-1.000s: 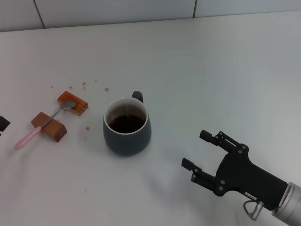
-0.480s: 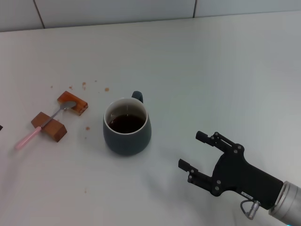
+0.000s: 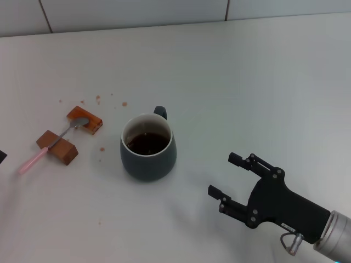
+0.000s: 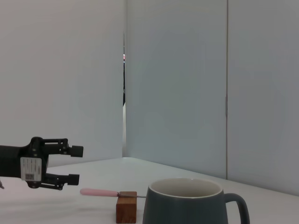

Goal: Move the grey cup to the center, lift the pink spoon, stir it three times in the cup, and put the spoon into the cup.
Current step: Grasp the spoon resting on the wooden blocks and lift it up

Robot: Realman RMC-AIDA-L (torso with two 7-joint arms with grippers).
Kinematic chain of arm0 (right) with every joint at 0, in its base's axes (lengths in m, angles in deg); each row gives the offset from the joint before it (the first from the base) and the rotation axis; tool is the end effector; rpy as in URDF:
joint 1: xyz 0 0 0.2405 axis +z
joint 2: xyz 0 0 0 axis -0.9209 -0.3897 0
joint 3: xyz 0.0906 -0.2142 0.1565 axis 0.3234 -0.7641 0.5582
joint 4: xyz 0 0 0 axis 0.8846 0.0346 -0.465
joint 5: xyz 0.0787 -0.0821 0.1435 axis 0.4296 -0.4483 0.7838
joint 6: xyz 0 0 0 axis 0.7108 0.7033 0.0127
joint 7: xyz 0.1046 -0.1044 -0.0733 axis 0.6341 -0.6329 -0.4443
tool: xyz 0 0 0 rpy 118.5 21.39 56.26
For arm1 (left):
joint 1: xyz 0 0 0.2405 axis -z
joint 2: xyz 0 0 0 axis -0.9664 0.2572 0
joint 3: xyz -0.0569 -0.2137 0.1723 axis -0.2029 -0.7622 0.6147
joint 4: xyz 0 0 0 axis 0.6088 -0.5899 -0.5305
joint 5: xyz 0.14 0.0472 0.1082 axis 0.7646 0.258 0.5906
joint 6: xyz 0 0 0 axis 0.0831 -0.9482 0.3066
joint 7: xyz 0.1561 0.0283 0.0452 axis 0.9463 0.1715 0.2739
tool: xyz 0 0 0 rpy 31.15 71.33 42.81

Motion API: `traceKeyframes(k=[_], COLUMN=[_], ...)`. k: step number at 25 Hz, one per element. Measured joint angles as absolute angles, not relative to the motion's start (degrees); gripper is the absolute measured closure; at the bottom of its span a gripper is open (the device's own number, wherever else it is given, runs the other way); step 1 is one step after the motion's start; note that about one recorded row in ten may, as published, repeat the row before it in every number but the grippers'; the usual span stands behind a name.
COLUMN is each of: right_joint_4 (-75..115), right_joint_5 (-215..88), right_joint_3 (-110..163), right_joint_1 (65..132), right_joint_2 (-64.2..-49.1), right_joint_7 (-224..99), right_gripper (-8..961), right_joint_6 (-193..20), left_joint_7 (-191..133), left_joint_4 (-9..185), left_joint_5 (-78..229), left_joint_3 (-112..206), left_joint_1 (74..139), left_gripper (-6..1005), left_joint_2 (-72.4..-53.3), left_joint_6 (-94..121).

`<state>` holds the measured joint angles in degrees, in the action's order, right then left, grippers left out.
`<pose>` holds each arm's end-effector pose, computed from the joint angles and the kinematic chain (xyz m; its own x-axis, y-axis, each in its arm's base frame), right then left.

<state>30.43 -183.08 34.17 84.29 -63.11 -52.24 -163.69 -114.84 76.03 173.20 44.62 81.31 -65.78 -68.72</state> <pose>0.2847 0.2136 -0.1030 0.7448 0.0146 -0.6672 -0.3852 -0.8069 -0.4477 -0.3881 0.1978 0.0041 -0.1254 0.3897 0.9124 0.9700 -0.1450 0.1952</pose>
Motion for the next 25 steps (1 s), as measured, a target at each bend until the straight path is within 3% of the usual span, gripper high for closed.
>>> traceKeyframes(k=[25], right_joint_4=[30.23], right_joint_5=[-183.02], right_joint_3=[34.18], right_joint_1=[84.37], right_joint_2=[-63.11], right_joint_7=[-52.24], right_gripper=[194], right_joint_6=[-163.69], left_joint_7=[-117.66], left_joint_4=[77.28], left_joint_5=[173.73], left_joint_3=[47.43], left_joint_1=[82.16], left_gripper=[210], left_joint_2=[-65.79], left_joint_6=[-64.27])
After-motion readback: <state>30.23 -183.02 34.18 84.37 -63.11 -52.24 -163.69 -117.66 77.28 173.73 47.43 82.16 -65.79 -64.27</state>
